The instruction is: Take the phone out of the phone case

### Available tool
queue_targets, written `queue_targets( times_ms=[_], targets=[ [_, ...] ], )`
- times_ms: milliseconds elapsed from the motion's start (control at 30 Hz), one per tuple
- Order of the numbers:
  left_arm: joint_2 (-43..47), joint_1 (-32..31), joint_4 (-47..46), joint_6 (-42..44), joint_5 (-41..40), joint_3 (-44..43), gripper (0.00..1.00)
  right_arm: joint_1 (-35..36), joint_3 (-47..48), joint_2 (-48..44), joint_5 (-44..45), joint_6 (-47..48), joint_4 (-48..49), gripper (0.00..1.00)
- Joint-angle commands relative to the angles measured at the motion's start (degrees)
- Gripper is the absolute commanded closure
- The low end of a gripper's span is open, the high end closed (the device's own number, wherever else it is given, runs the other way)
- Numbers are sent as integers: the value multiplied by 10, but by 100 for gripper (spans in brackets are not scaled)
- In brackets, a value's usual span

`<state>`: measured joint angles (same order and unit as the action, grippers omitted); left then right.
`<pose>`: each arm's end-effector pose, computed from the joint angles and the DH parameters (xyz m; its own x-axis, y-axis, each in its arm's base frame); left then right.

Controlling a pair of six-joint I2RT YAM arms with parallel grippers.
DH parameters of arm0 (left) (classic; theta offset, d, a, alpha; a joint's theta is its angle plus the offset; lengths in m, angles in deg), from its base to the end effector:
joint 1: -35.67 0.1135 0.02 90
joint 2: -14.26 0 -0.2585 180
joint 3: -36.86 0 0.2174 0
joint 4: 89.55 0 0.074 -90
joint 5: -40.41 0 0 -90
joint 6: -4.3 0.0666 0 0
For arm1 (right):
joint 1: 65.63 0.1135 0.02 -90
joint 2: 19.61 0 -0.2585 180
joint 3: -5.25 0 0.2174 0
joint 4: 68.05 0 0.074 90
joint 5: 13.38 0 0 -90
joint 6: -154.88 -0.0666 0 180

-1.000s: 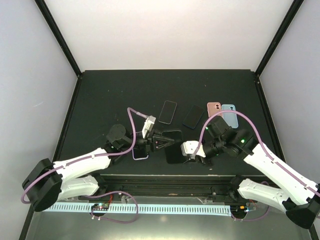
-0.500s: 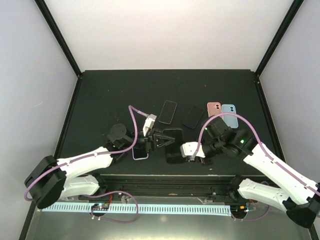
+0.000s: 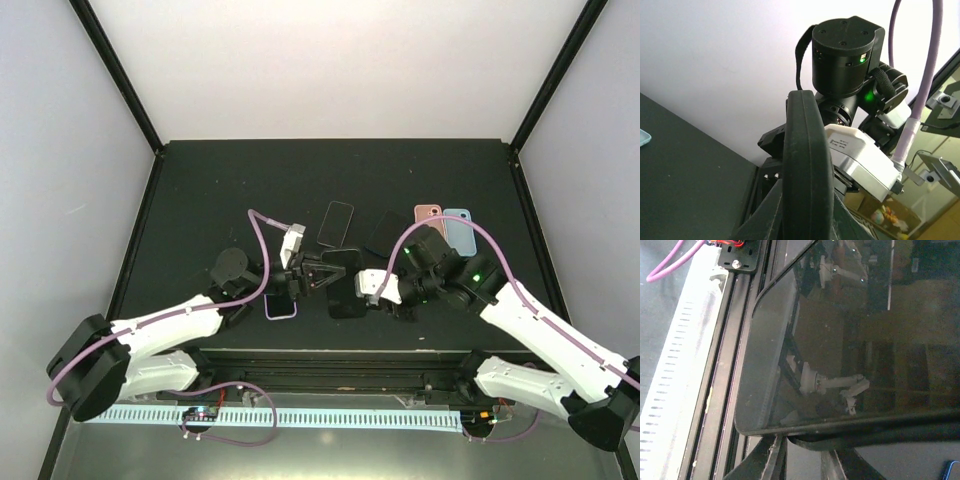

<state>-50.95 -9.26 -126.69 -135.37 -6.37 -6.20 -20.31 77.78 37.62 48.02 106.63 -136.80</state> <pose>0.1316 -0.1957 0.2979 -0.6308 -0.1554 -0.7602 0.7758 -0.1077 -0.6218 0.0959 0.1423 0.2818 0.1278 -0.7023 -0.7004 -0.9914 -0.0710 -0.1097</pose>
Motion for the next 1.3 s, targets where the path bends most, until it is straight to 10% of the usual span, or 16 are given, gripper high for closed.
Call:
queue_targets(
  times_ms=[0, 800, 1100, 1267],
  targets=[
    [24, -17, -63, -42, 31, -4, 98, -23, 11, 5, 15, -79, 178, 80],
    [7, -20, -104, -42, -11, 39, 98, -139, 39, 80, -368, -317, 290, 54],
    [19, -18, -33, -14, -127, 47, 97, -139, -4, 47, -401, -353, 313, 94],
    [68, -18, 109, 21, -273, 31, 89, -138, -8, 46, -340, -381, 263, 99]
  ],
)
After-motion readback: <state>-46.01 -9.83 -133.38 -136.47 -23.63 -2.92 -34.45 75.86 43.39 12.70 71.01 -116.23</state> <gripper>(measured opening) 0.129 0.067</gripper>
